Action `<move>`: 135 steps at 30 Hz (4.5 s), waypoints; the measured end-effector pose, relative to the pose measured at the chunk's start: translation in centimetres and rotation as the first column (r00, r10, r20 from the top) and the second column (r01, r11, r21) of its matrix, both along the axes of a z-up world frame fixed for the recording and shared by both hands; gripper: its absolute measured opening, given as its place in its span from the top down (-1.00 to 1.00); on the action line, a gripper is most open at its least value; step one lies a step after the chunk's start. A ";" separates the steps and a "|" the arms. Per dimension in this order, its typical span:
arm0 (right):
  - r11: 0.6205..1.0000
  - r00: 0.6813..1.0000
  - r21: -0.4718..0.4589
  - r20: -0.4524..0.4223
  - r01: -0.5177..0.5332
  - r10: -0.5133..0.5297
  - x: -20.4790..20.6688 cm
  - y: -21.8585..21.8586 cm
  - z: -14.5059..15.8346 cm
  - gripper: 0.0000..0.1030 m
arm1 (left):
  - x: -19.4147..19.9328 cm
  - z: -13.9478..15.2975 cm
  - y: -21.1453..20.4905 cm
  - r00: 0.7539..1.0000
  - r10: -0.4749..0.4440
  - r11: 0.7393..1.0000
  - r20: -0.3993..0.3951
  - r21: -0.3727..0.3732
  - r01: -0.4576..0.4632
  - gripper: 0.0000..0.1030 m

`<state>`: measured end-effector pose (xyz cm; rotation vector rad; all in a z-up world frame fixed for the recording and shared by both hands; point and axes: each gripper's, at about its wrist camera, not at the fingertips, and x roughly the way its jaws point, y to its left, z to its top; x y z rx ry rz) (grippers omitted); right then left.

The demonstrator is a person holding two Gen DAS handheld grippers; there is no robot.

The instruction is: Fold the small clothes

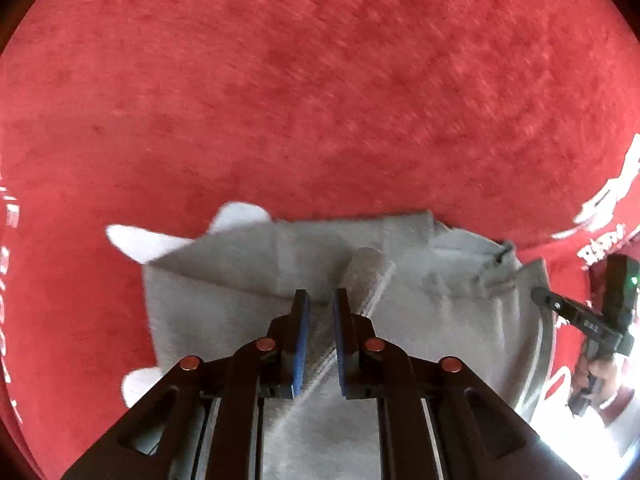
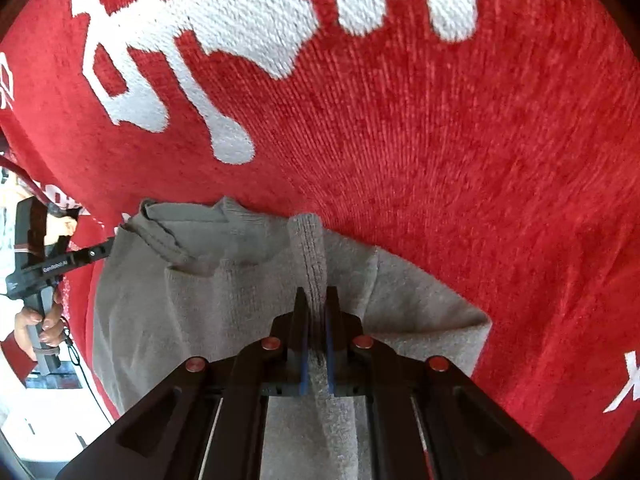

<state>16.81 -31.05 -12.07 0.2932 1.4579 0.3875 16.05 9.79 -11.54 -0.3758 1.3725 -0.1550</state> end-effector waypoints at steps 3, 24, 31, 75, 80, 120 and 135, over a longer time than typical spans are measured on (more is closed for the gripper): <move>1.000 1.000 0.010 0.000 -0.002 0.002 0.0 0.2 0.3 0.79 | -0.2 0.5 -0.9 1.000 -0.018 0.999 0.004 -0.036 0.018 0.74; 1.000 0.999 0.021 -0.037 0.008 -0.007 -0.3 1.2 -0.9 0.79 | 2.6 -3.6 -9.4 0.974 -0.223 0.961 -0.031 0.159 0.226 0.84; 1.000 0.999 0.026 0.038 -0.003 0.002 -0.3 1.7 1.3 0.86 | 2.1 -1.4 -7.7 0.989 -0.122 0.985 0.081 0.134 0.110 0.86; 0.939 0.916 0.155 -0.318 0.306 -0.246 -19.5 -4.5 -0.4 0.00 | -17.6 -2.6 -2.7 0.984 0.104 0.986 -0.143 0.144 -0.083 -0.30; 0.956 0.929 0.123 -0.299 0.265 -0.219 -19.3 -3.6 0.2 0.72 | -18.2 -2.4 -2.4 0.990 0.071 0.984 -0.120 0.169 -0.050 0.60; 0.999 0.986 -0.050 -0.169 0.001 -0.009 -26.4 6.4 7.9 -0.50 | -29.3 2.2 -6.2 0.991 0.075 0.956 -0.107 0.290 -0.041 -0.85; 0.959 0.965 -0.162 -0.157 -0.234 0.209 -27.0 11.9 7.5 -0.58 | -29.5 0.7 -5.3 0.984 0.110 0.960 -0.140 0.270 -0.068 -0.85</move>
